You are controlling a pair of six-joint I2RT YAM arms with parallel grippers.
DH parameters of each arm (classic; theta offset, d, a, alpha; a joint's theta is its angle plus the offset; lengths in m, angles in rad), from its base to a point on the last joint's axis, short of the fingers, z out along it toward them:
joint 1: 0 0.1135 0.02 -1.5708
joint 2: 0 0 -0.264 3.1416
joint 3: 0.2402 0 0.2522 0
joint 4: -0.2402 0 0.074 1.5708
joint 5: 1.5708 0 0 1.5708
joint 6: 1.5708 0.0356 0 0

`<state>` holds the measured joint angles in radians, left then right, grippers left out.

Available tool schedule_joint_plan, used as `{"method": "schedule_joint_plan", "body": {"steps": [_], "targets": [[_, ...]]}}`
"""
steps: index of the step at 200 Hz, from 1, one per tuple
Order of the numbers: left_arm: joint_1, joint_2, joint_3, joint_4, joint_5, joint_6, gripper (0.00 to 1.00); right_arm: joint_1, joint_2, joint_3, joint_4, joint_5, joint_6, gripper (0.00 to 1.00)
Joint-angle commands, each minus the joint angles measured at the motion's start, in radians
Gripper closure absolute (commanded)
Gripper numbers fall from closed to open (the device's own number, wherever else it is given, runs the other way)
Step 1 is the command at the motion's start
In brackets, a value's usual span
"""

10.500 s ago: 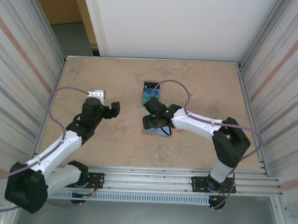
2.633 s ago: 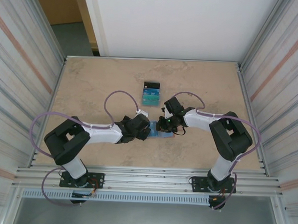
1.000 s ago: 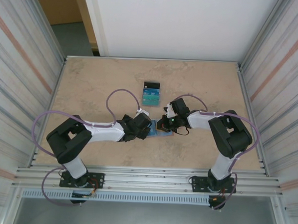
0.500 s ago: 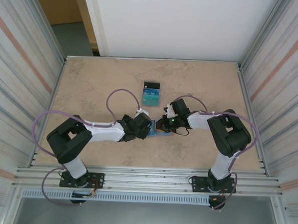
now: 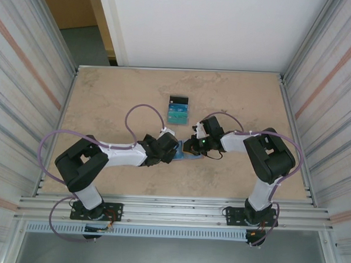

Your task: Take the credit cards out of the card holder

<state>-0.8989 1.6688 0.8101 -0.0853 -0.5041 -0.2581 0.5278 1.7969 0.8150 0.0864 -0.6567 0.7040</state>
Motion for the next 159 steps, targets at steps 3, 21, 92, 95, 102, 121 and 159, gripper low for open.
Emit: {"method": "schedule_joint_plan", "body": {"steps": [3, 21, 92, 95, 102, 121, 159], "targets": [[-0.019, 0.026, 0.023, 0.018, 0.023, -0.003, 0.01, 0.028, 0.032, -0.007, 0.024, -0.096, 0.009, 0.91], [-0.018, 0.028, 0.025, 0.016, 0.022, -0.001, 0.01, 0.028, 0.036, -0.006, 0.026, -0.101, 0.008, 0.94], [-0.018, 0.02, 0.026, -0.017, -0.005, -0.004, 0.01, -0.004, -0.042, -0.013, -0.072, -0.007, -0.041, 1.0], [-0.019, 0.019, 0.026, -0.019, -0.006, -0.003, 0.01, -0.005, -0.045, -0.012, -0.082, -0.001, -0.046, 1.0], [-0.018, 0.019, 0.027, -0.02, -0.007, -0.004, 0.01, -0.006, -0.054, -0.008, -0.103, 0.016, -0.056, 1.0], [-0.018, 0.018, 0.026, -0.025, -0.014, -0.006, 0.01, -0.012, -0.073, -0.007, -0.137, 0.049, -0.067, 1.0], [-0.018, 0.017, 0.026, -0.029, -0.017, -0.008, 0.01, -0.023, -0.088, -0.006, -0.177, 0.092, -0.075, 1.0]]}}
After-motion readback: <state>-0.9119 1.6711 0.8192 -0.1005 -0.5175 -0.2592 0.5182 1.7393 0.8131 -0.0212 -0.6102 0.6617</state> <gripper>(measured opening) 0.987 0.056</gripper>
